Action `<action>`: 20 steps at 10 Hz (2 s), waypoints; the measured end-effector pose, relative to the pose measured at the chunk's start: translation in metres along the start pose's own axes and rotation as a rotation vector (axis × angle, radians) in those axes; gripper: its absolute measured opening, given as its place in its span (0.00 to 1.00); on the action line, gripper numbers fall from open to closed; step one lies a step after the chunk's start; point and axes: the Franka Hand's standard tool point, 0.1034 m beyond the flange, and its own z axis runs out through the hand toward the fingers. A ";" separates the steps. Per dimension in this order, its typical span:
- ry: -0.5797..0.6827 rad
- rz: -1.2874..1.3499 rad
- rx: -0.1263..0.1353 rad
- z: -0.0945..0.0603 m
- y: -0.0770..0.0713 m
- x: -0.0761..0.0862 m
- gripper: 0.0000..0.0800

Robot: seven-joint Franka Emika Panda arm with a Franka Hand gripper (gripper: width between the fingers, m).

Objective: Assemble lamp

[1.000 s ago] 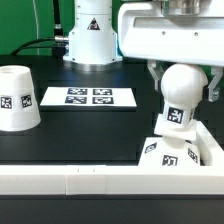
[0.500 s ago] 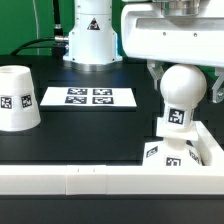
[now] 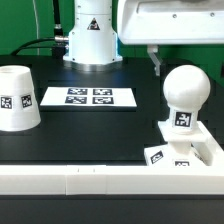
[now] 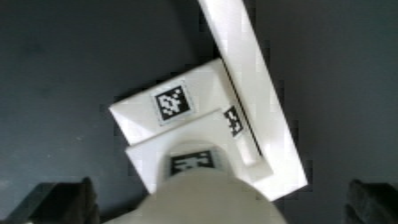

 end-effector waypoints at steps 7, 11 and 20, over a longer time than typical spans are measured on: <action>0.053 -0.210 0.001 0.001 0.043 -0.016 0.87; 0.043 -0.301 -0.011 -0.007 0.135 -0.022 0.87; 0.029 -0.438 -0.024 -0.008 0.190 -0.033 0.87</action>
Offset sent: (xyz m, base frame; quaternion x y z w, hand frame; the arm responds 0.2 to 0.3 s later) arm 0.0000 0.0000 0.0000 0.0000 0.0000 0.0000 1.0000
